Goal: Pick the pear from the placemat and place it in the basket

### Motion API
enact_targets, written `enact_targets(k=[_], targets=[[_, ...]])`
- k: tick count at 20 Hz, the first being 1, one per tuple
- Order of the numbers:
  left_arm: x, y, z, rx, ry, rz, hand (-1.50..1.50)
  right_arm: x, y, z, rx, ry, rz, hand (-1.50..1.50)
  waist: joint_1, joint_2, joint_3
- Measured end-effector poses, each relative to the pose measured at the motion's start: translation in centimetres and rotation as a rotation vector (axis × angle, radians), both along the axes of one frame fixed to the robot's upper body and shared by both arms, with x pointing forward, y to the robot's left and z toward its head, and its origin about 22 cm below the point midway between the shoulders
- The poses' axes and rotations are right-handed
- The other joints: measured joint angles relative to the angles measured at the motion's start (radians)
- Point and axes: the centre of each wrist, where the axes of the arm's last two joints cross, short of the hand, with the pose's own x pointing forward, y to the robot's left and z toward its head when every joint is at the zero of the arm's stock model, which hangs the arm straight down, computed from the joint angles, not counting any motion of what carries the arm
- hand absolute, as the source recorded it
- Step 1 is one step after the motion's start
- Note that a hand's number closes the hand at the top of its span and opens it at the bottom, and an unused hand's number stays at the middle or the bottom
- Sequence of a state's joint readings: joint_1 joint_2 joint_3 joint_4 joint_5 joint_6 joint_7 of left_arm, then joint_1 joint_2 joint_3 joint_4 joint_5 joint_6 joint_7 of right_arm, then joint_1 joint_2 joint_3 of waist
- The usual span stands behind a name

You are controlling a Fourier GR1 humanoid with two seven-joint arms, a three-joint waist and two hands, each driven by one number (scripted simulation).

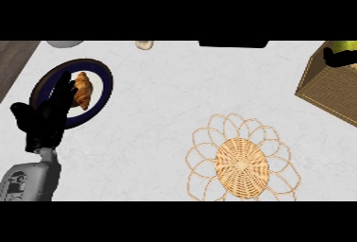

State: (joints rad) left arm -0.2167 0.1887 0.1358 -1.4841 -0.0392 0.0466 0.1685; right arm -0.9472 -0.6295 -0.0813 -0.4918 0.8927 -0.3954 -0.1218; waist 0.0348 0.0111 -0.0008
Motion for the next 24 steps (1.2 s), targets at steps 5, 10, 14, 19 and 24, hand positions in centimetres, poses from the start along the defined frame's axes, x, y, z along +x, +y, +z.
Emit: enact_targets(k=[5,10,14,19,24], targets=[[0.3,-0.5,0.3,0.004,-0.003,0.001,0.0,0.6,-0.5,0.5,-0.032,0.001,-0.018,1.5,0.002,0.001,0.001],[0.4,-0.5,0.2,0.005,-0.001,-0.004,0.0,0.9,-0.6,0.6,-0.046,0.104,-0.061,1.5,0.003,0.001,-0.001],[0.5,-0.6,0.4,0.0,-0.005,-0.015,0.0,0.8,-1.2,0.4,-0.053,0.198,-0.081,1.5,0.008,0.0,-0.004],[0.7,-0.4,0.8,0.001,-0.009,-0.012,0.0,0.6,-1.8,0.3,-0.048,0.231,-0.092,1.5,0.015,0.002,-0.005],[0.5,-0.3,0.6,-0.001,-0.012,-0.017,0.0,0.1,-2.7,-0.3,-0.054,0.224,-0.096,1.5,0.02,0.004,-0.006]])
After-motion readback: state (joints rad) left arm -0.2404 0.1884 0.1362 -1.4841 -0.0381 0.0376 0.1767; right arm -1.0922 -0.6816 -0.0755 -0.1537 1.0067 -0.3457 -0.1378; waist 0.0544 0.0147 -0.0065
